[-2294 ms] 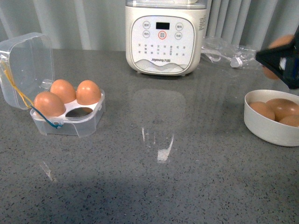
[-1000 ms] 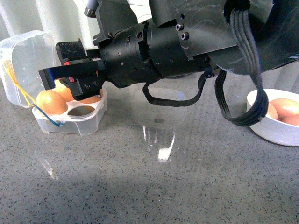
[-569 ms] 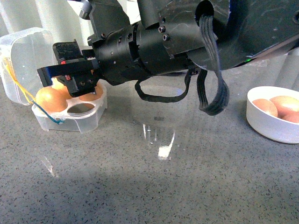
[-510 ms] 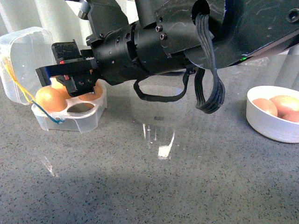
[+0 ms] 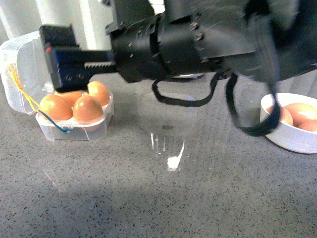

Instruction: Put egg into box

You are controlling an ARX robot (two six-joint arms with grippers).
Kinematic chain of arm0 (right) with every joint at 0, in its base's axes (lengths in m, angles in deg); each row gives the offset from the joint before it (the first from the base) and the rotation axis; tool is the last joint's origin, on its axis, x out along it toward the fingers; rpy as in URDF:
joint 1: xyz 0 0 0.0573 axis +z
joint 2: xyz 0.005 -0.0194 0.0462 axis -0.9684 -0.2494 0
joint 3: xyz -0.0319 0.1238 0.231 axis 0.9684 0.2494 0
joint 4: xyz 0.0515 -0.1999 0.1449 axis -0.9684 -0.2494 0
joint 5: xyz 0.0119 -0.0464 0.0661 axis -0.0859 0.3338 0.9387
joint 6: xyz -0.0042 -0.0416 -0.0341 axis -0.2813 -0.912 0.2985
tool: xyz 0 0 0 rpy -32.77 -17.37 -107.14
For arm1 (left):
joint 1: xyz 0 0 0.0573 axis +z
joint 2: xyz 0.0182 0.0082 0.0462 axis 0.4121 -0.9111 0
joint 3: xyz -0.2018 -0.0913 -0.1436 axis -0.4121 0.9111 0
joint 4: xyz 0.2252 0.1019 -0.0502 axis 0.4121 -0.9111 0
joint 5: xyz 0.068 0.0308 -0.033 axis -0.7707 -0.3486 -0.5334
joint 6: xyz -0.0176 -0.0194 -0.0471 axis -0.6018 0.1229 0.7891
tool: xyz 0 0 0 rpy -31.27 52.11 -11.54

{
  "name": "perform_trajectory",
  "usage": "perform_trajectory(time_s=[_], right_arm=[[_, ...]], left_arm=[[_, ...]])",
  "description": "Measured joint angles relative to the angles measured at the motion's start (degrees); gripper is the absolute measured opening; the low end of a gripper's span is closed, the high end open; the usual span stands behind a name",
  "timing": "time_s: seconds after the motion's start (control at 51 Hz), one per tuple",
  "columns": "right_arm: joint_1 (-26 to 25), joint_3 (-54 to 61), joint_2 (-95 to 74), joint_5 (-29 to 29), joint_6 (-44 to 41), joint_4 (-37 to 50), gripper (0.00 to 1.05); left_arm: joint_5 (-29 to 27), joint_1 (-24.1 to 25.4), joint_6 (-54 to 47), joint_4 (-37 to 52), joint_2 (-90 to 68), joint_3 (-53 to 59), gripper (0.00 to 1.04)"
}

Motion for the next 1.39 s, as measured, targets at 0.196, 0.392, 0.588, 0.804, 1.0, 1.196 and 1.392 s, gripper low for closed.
perform_trajectory(time_s=[0.196, 0.392, 0.588, 0.804, 1.0, 1.196, 1.392], right_arm=[[-2.25, 6.56, 8.39, -10.49, 6.38, 3.61, 0.98], [-2.58, 18.1, 12.37, -41.99, -0.37, 20.55, 0.76], [-11.61, 39.12, 27.63, -43.91, -4.28, 28.44, 0.35], [-16.48, 50.12, 36.17, -37.53, -4.96, 29.11, 0.03], [-21.64, 57.35, 45.0, -33.33, -5.01, 27.87, 0.03], [-25.24, 62.16, 53.27, -29.44, -5.01, 24.24, 0.03], [-28.33, 67.06, 60.24, -26.56, -5.01, 22.91, 0.03]], left_arm=[[-0.02, 0.0, 0.0, 0.0, 0.0, 0.0, 0.98], [0.0, 0.0, 0.02, 0.0, 0.0, 0.0, 0.98], [0.02, 0.0, 0.0, 0.0, 0.0, 0.0, 0.98], [-0.02, 0.0, 0.0, 0.0, 0.0, 0.0, 0.98], [0.0, 0.0, 0.0, 0.0, 0.0, 0.0, 0.98], [0.0, 0.0, 0.0, 0.0, 0.0, 0.0, 0.98], [0.0, 0.0, 0.0, 0.0, 0.0, 0.0, 0.98]])
